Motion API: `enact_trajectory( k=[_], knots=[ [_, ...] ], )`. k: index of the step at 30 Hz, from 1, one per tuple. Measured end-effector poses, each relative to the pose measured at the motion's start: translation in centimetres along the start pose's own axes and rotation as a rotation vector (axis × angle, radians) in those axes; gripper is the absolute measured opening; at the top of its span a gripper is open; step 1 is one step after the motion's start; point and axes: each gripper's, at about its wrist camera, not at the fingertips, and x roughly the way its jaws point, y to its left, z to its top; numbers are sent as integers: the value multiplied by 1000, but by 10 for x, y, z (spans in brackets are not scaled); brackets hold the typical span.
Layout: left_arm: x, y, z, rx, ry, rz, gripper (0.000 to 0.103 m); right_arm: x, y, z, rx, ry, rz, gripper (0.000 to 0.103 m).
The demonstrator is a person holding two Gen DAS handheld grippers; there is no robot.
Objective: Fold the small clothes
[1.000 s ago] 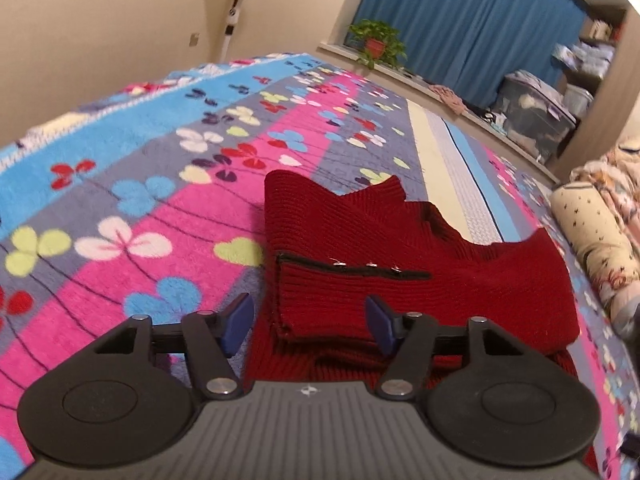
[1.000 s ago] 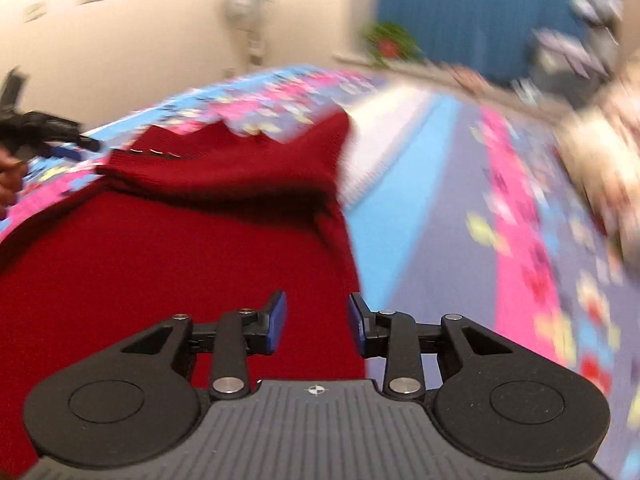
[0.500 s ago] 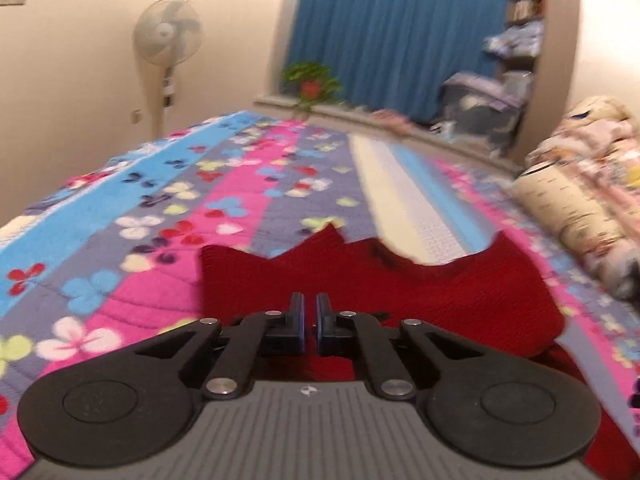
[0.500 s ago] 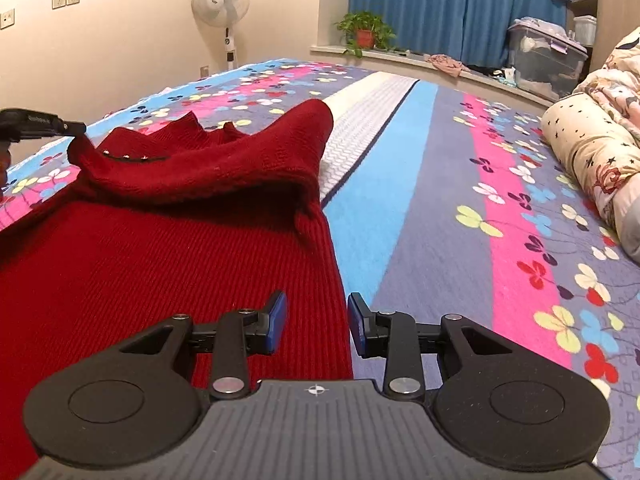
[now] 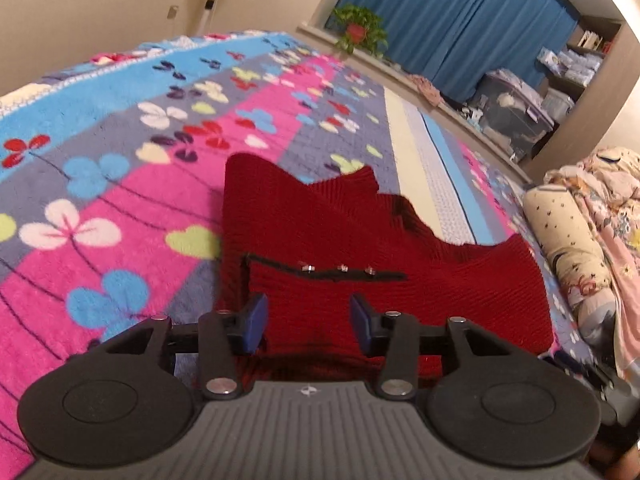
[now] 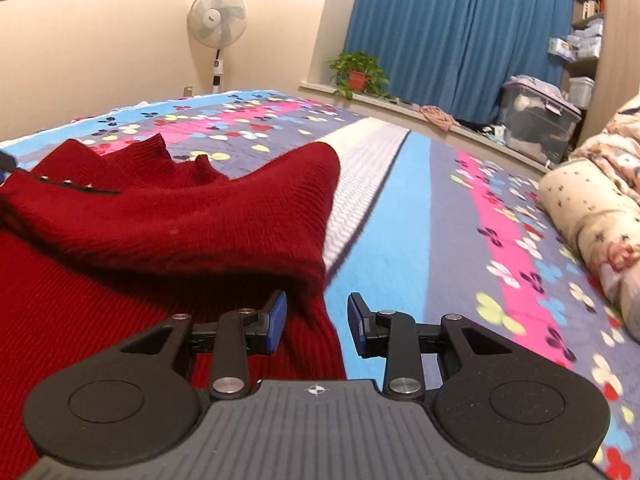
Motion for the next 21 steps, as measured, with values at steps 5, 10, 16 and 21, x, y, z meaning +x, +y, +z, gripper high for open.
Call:
enact_trajectory(
  k=[5,10,16,21],
  knots=[
    [9,-13,-5,95,11,73,46,33,-5,10,22,-6,20,35],
    [-5,-26,2,187,-115,118,0,50,-12,17,55,4,64,15],
    [-18,-37,13,208,-236,74,0,52,-27,25,170,93,-24,13],
    [-12,-49,3,277,-183,-5,9,63,-59,10,352,300,-51,18]
  ],
)
